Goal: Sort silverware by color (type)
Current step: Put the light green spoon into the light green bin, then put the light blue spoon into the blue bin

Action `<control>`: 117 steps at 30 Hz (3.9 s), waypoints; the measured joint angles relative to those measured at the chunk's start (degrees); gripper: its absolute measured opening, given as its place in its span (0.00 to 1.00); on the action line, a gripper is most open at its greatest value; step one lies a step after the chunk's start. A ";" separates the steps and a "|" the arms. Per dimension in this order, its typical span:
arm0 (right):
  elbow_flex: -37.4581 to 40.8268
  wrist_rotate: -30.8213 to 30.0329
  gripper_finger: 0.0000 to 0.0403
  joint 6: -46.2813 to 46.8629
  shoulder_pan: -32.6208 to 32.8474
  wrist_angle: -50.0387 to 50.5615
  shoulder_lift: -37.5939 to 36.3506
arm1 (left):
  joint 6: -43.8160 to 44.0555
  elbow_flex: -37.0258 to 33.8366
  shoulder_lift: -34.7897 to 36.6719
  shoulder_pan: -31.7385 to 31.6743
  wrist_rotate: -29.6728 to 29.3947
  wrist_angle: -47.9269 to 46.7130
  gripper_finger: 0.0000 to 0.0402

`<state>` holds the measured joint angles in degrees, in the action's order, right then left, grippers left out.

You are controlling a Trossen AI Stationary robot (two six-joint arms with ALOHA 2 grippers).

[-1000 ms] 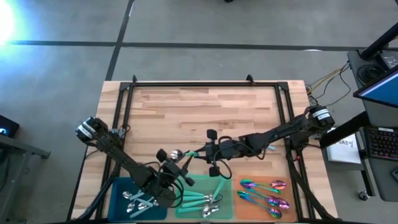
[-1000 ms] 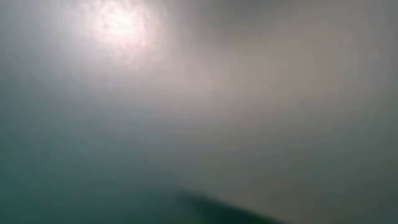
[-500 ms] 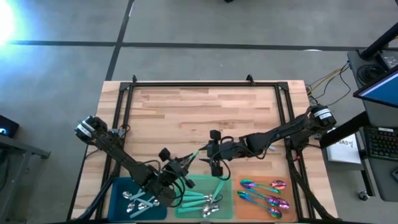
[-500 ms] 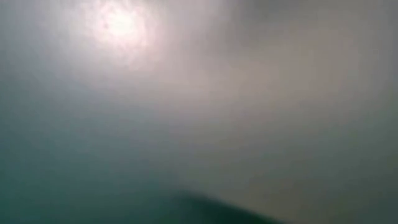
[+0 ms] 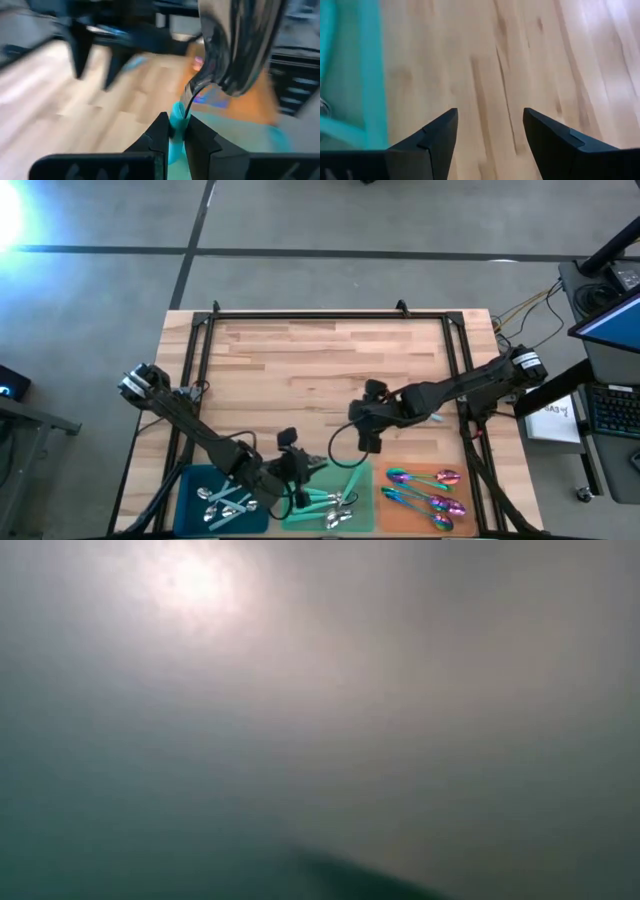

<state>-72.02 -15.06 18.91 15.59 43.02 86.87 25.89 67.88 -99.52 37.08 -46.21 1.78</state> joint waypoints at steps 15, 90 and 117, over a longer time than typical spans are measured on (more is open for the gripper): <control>2.30 0.62 0.51 17.83 0.42 32.21 0.15 | 13.99 15.86 -3.85 -0.22 28.11 -30.13 0.06; 34.26 13.49 0.06 7.56 -10.36 8.14 -6.25 | 3.04 28.35 -15.64 -6.54 39.27 -41.83 0.31; 31.99 9.51 0.05 0.58 -10.34 -47.33 -18.35 | 3.71 28.12 -9.99 -6.56 24.91 -55.83 0.31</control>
<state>-40.03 -5.55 19.49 5.26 -4.31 68.52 29.60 95.99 -109.51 30.52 -21.30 -54.05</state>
